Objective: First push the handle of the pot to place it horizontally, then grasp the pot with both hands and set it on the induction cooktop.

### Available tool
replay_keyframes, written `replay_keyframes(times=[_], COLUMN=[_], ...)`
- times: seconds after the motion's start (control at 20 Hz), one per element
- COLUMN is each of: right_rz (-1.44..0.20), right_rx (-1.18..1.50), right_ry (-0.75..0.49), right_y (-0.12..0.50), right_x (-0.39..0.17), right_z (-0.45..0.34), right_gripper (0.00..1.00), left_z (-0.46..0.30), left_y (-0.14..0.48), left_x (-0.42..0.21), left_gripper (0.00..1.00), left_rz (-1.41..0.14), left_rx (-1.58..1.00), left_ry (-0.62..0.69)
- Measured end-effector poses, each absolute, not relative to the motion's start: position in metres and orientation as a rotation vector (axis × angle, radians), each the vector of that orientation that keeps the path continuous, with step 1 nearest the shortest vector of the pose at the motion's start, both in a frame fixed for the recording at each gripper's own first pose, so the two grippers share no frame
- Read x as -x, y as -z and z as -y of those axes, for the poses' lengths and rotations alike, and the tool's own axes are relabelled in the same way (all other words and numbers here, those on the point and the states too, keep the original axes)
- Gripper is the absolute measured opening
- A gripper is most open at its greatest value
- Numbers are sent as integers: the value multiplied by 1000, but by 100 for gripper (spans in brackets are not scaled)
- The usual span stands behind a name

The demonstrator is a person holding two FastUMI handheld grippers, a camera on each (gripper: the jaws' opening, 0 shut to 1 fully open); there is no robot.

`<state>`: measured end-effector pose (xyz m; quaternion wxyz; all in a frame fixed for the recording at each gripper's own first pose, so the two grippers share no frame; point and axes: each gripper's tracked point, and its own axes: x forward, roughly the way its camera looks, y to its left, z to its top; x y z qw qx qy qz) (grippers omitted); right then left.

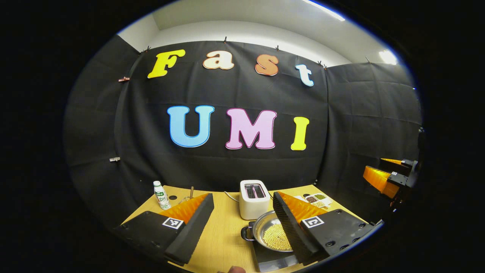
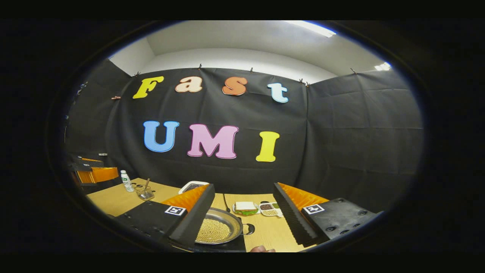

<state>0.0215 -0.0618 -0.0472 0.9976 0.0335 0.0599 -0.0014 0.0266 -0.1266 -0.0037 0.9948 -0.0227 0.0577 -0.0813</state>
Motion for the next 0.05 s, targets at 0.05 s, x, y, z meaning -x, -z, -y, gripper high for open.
replay_keyframes(times=[0.05], right_rz=[-124], right_rx=[-67], right_ry=[1], right_y=[48], right_x=[-21], right_z=[62], right_gripper=[93], left_z=[127], left_y=[5], left_x=[-26], left_gripper=[98], left_rz=[-121], left_rx=[47], left_ry=[164])
